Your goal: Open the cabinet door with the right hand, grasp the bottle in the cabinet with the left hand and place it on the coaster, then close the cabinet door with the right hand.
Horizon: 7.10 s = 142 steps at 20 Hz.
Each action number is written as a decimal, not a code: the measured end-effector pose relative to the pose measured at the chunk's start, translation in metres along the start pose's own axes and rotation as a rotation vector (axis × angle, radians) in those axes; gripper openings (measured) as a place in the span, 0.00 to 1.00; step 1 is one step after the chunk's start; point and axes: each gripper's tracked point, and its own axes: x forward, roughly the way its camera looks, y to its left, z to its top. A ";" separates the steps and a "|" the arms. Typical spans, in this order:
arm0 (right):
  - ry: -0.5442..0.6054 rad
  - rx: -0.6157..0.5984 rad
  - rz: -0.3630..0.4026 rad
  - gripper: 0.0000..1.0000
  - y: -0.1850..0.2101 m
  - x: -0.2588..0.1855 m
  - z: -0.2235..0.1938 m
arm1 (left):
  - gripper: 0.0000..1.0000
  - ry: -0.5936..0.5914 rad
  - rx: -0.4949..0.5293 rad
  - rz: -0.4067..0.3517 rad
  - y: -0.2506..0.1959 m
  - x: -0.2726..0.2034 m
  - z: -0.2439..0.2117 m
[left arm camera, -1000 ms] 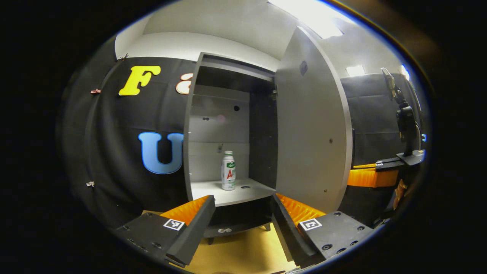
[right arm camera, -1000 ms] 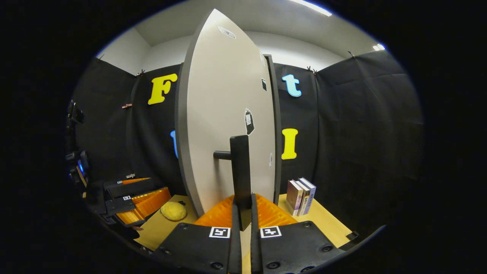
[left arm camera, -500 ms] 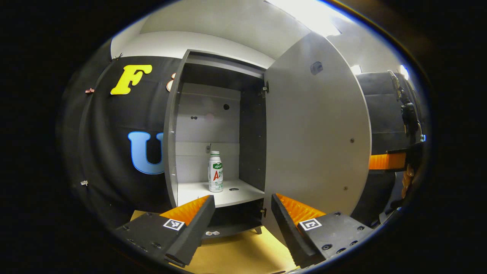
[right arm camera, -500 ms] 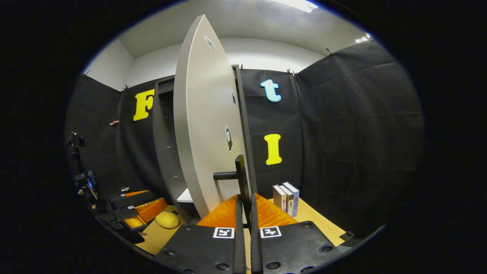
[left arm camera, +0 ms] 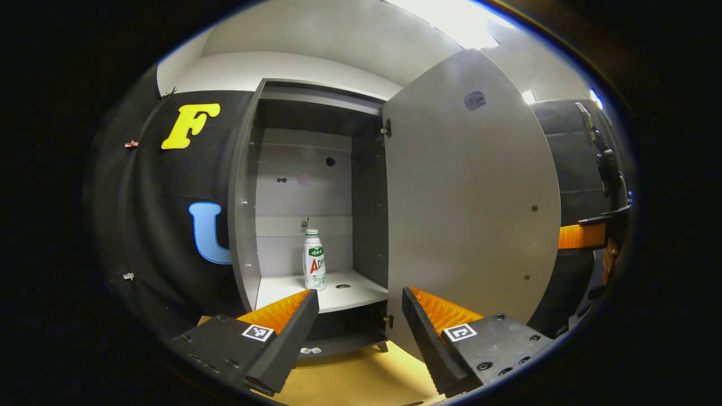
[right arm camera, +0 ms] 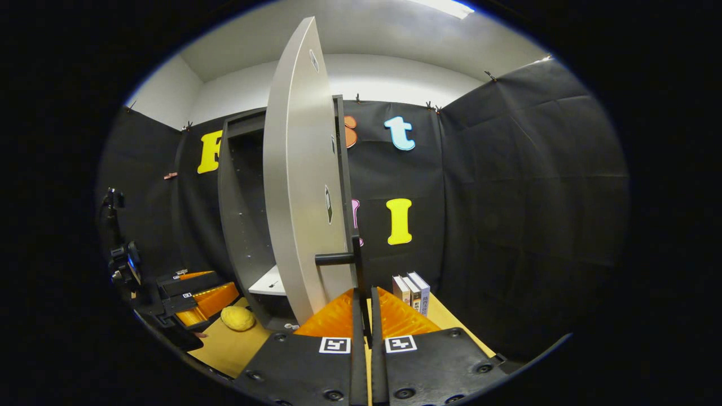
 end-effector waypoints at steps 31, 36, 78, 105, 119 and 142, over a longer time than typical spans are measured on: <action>-0.086 0.024 -0.418 0.40 -0.134 -0.076 0.019 | 0.92 0.032 -0.059 0.161 0.112 0.248 -0.035; -0.120 0.023 -0.484 0.97 -0.154 -0.062 0.028 | 0.92 0.039 -0.040 0.202 0.129 0.291 -0.053; -0.170 -0.061 -0.314 0.97 -0.055 -0.086 0.048 | 0.79 0.004 -0.071 0.023 0.143 0.114 -0.004; 0.146 -0.134 0.185 0.96 0.177 0.037 -0.146 | 0.80 0.099 -0.034 -0.048 0.126 -0.105 -0.287; 0.367 -0.110 0.254 0.97 0.185 0.064 -0.241 | 0.82 0.119 -0.100 0.030 0.124 -0.105 -0.390; 0.259 -0.098 0.228 0.96 0.202 0.057 -0.149 | 0.87 0.097 0.018 -0.071 0.120 -0.097 -0.261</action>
